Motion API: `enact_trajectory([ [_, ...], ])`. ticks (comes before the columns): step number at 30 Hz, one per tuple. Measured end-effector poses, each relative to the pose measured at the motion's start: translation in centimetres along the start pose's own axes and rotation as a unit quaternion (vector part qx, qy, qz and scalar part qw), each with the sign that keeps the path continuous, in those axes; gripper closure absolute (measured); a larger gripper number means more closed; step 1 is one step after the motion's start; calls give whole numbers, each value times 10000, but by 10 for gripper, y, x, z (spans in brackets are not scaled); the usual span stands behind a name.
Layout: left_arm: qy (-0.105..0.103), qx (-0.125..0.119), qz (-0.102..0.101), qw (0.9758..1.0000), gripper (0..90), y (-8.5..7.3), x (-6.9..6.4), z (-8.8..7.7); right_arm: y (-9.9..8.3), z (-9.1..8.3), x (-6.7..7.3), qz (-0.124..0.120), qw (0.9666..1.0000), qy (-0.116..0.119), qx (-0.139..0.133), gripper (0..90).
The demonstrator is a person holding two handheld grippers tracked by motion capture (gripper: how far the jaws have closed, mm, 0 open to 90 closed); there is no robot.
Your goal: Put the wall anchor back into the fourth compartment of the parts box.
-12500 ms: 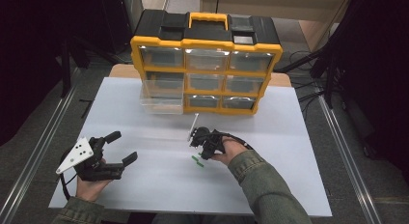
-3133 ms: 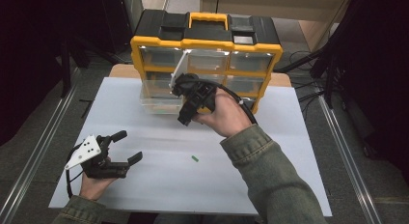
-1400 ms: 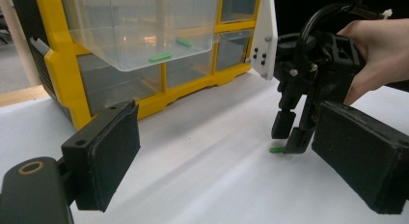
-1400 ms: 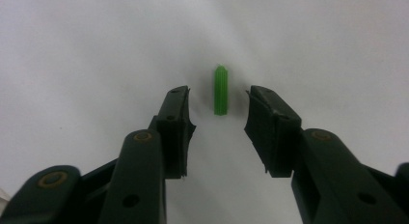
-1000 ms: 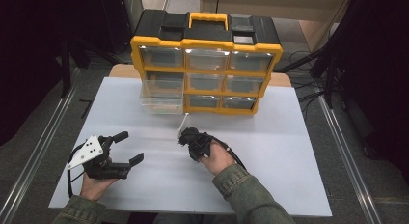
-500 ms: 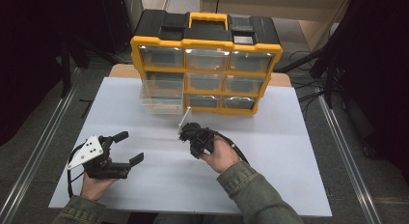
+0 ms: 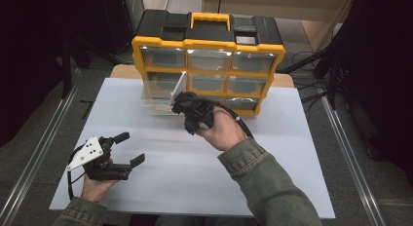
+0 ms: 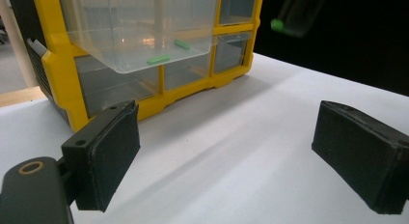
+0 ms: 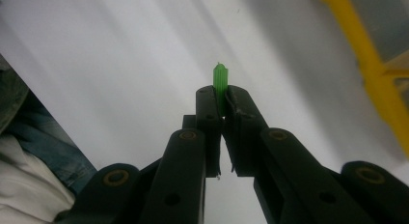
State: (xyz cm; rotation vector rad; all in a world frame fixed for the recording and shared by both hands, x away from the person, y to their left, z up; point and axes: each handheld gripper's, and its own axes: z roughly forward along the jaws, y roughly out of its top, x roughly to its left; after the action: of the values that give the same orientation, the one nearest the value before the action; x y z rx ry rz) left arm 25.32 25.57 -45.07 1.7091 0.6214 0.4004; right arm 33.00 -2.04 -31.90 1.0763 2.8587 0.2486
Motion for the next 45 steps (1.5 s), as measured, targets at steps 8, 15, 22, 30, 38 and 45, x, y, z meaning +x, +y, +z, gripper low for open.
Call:
enact_trajectory([
  [8,-12,0,10,10000,90,0,0,0,28,-29,2,-170,9995,-276,3,854],
  [15,32,-65,-67,10000,90,0,3,-1,56,-57,-9,-98,9988,-412,-246,854],
  [22,19,-78,-68,9999,90,0,4,-1,86,-63,-29,107,9987,-374,-337,854],
  [30,18,-76,-69,9999,90,0,4,-1,101,-43,-43,202,9990,-357,-182,850],
  [38,26,-117,-88,9999,90,0,4,0,102,-42,-41,185,9994,-180,-231,525],
  [45,29,-88,-71,9999,90,0,5,0,95,-40,-42,214,9993,-78,-308,336],
])
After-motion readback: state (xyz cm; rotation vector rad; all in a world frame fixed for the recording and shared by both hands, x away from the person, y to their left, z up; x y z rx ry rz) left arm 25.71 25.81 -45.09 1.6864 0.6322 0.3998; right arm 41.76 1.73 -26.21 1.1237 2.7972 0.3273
